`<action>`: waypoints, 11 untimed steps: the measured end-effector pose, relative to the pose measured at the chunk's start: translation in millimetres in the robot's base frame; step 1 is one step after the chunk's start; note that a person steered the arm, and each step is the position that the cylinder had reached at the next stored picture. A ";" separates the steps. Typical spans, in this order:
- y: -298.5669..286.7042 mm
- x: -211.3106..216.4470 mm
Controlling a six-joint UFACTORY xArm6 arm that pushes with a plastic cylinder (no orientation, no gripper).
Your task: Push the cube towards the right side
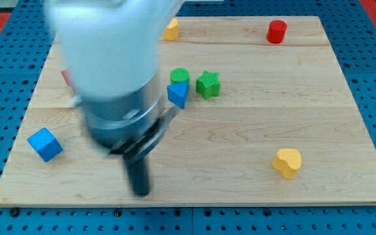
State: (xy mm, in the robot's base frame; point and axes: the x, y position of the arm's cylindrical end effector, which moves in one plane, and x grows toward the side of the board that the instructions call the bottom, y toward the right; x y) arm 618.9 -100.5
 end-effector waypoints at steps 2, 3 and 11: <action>-164.2 -57.3; -155.7 -95.8; 67.0 -27.8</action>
